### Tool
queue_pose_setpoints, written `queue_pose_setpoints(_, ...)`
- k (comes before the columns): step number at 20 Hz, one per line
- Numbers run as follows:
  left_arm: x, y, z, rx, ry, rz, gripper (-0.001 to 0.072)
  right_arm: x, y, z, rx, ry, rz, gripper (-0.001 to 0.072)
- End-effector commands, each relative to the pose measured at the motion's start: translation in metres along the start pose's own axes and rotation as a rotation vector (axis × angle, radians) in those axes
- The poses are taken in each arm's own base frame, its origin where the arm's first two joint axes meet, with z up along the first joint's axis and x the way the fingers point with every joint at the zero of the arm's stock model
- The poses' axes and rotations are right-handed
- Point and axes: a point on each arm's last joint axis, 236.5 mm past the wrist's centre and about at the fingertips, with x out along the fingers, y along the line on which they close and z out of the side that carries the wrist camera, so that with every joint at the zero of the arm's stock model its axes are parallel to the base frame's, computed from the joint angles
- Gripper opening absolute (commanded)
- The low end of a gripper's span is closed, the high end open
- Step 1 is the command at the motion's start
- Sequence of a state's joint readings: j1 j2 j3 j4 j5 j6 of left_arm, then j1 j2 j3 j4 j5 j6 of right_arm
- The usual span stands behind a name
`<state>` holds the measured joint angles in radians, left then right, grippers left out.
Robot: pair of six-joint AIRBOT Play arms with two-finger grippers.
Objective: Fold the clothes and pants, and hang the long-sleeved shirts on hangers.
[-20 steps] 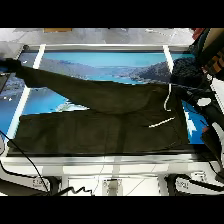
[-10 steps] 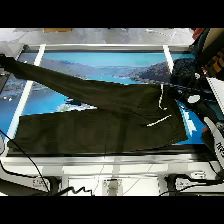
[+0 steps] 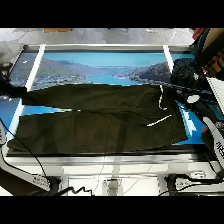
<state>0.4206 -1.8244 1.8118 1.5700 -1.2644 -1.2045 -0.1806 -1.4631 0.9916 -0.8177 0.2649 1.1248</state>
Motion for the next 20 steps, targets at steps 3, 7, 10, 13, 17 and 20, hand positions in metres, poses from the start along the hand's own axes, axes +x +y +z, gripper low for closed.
queue_pose_setpoints(3,0.04,-0.002,-0.035,0.01,0.152,-0.024,0.0014,0.0,0.003,-0.005,-0.002,0.022,0.011,0.0032)
queue_pose_setpoints(7,0.025,0.037,-0.02,0.055,0.103,0.136,0.0014,0.0,0.002,-0.004,-0.003,0.017,0.009,0.0032)
queue_pose_setpoints(10,0.0,0.075,-0.008,0.115,0.086,0.292,0.0014,0.0,0.002,-0.002,-0.003,0.009,0.005,0.0032)
queue_pose_setpoints(13,-0.003,0.078,-0.003,0.194,0.083,0.304,0.0013,0.0,0.002,-0.002,-0.004,0.009,0.005,0.0032)
queue_pose_setpoints(17,0.025,0.068,-0.023,0.203,0.178,0.246,0.0013,0.0,0.002,-0.002,-0.004,0.009,0.005,0.0032)
queue_pose_setpoints(20,0.048,0.061,-0.045,0.202,0.275,0.203,0.0015,0.0,0.001,-0.002,-0.012,0.01,0.003,0.0032)
